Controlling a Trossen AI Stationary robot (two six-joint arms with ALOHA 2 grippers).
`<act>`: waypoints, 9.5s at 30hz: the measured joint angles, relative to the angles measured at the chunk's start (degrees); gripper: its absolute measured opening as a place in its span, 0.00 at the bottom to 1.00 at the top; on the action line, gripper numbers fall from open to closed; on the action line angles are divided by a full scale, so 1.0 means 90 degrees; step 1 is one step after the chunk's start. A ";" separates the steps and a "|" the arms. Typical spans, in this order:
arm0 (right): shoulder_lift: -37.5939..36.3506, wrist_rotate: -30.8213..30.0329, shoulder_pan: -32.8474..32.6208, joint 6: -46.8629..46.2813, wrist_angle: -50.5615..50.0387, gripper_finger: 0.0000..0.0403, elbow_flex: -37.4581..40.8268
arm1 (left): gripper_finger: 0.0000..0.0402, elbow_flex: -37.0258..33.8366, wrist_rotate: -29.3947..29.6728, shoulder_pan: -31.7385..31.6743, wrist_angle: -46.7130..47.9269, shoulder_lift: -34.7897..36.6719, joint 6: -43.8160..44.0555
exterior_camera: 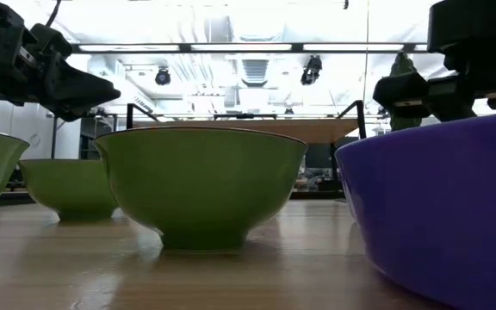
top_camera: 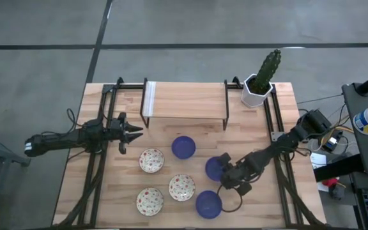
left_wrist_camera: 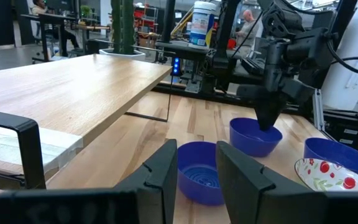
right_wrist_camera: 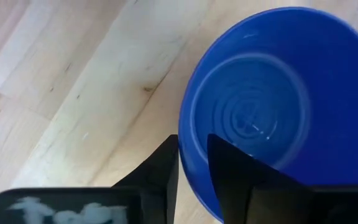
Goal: Pick & Place Mini bowls
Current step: Put the middle violet bowl on the shelf, then stack the bottom violet bowl on top of the violet bowl on the shelf
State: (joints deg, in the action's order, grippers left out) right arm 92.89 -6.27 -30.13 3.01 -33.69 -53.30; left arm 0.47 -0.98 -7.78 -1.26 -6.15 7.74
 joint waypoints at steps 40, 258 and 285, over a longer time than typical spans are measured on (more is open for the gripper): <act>-0.0157 -0.1160 0.1288 0.1051 -0.2688 0.02 -0.3261 | 0.26 0.0000 0.0000 -0.0001 0.0000 0.0000 0.0000; 0.1580 -0.0508 -0.1000 -0.0138 -0.2094 0.02 -0.3651 | 0.26 0.0000 0.0001 -0.0001 0.0000 0.0002 -0.0001; -0.0888 -0.1658 0.2812 0.1606 -0.3422 0.02 -0.4302 | 0.26 0.0000 -0.0001 0.0000 0.0000 0.0001 -0.0001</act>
State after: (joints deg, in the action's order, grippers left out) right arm 84.90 -21.19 -4.82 17.46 -64.49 -92.02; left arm 0.47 -0.99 -7.78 -1.26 -6.15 7.73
